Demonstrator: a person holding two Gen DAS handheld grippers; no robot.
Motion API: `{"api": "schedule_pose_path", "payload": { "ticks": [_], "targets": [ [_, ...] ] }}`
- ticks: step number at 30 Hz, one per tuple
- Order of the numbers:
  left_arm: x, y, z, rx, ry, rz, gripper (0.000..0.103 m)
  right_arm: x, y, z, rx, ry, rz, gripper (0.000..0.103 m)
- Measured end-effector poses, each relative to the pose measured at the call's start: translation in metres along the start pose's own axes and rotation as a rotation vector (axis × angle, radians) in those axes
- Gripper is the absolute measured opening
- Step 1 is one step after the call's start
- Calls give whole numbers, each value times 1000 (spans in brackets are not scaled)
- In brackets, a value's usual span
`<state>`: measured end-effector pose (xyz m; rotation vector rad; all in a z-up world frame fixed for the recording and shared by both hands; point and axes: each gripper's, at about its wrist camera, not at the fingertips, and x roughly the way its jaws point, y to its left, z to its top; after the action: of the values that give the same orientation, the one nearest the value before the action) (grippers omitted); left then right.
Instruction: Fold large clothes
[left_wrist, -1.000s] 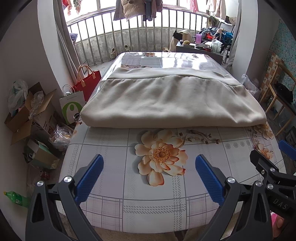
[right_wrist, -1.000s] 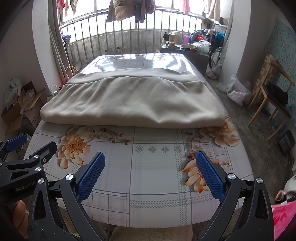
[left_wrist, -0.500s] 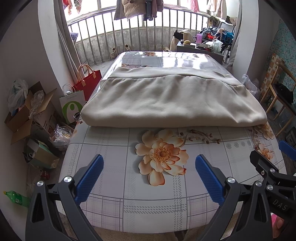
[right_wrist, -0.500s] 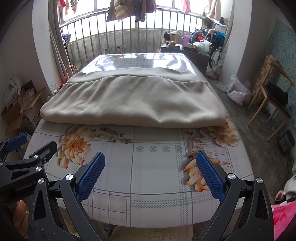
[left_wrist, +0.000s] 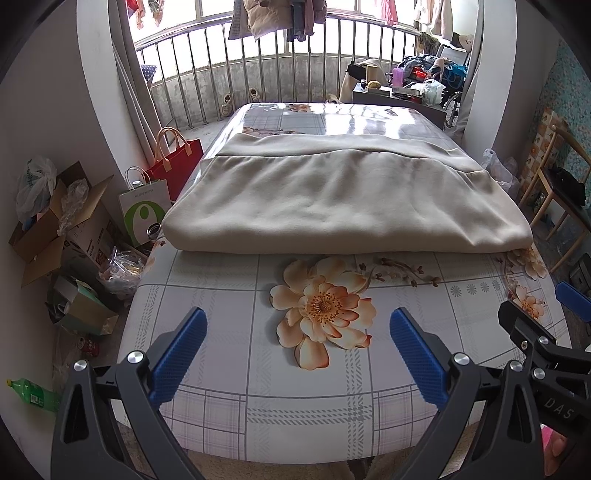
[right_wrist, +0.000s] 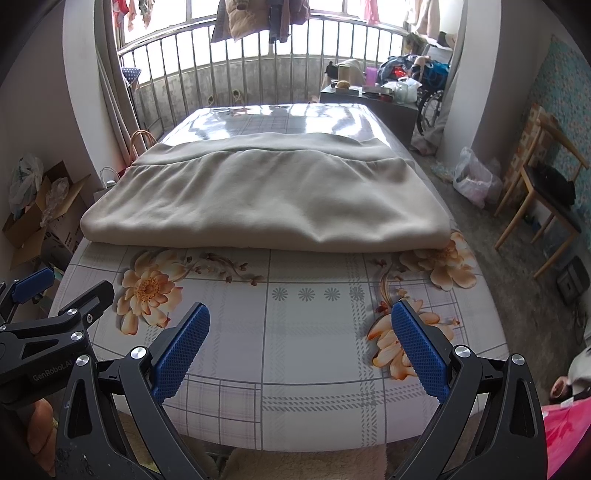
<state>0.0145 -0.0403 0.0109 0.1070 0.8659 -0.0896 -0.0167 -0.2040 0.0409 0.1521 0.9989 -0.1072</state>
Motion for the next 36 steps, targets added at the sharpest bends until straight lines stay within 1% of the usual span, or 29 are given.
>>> {"api": "schedule_pose_path", "payload": {
  "ticks": [36],
  "targets": [
    [-2, 0, -1, -2, -3, 6, 97, 3, 5, -2, 6, 17, 0, 95]
  ]
}}
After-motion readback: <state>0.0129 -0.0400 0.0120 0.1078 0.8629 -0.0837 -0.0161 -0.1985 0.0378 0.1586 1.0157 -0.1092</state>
